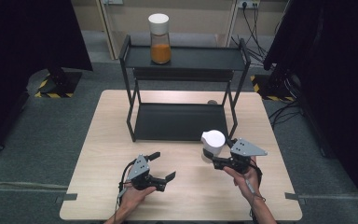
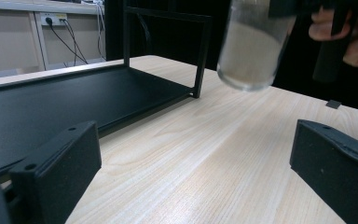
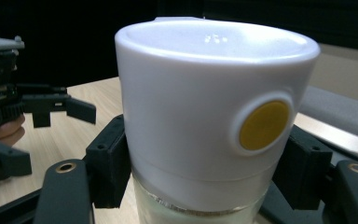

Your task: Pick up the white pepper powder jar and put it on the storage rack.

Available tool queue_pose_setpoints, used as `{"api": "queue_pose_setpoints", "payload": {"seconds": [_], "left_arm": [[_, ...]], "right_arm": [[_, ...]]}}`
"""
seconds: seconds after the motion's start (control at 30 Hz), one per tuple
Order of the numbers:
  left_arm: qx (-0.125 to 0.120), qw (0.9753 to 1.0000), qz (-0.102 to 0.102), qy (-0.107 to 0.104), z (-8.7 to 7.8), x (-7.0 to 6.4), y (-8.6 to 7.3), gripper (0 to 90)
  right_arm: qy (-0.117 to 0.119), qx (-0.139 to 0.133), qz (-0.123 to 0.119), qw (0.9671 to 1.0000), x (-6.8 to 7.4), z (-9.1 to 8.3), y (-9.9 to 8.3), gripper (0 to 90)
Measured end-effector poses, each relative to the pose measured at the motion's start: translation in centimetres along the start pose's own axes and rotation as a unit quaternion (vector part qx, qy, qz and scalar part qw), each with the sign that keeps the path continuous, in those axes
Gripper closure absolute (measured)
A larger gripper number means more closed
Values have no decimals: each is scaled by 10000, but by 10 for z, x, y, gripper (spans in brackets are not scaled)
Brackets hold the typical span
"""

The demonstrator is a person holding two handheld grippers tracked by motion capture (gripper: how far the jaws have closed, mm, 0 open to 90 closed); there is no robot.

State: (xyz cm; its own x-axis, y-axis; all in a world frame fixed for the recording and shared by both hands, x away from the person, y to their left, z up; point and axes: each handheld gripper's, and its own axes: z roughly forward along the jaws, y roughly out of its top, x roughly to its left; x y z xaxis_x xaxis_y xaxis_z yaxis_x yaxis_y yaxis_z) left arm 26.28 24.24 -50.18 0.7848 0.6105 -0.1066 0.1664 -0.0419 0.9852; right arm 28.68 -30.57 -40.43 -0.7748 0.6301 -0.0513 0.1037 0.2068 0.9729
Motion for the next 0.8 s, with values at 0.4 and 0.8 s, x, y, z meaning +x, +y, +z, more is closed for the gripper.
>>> {"api": "queue_pose_setpoints", "payload": {"seconds": [0.4,0.8], "left_arm": [[-9,10000,-4,2,-1,0,0,14],[-1,10000,-4,5,-1,1,0,14]], "right_arm": [[67,-172,-90,9998,-8,3,46,308],[157,-199,-110,9996,-15,8,77,308]]}}
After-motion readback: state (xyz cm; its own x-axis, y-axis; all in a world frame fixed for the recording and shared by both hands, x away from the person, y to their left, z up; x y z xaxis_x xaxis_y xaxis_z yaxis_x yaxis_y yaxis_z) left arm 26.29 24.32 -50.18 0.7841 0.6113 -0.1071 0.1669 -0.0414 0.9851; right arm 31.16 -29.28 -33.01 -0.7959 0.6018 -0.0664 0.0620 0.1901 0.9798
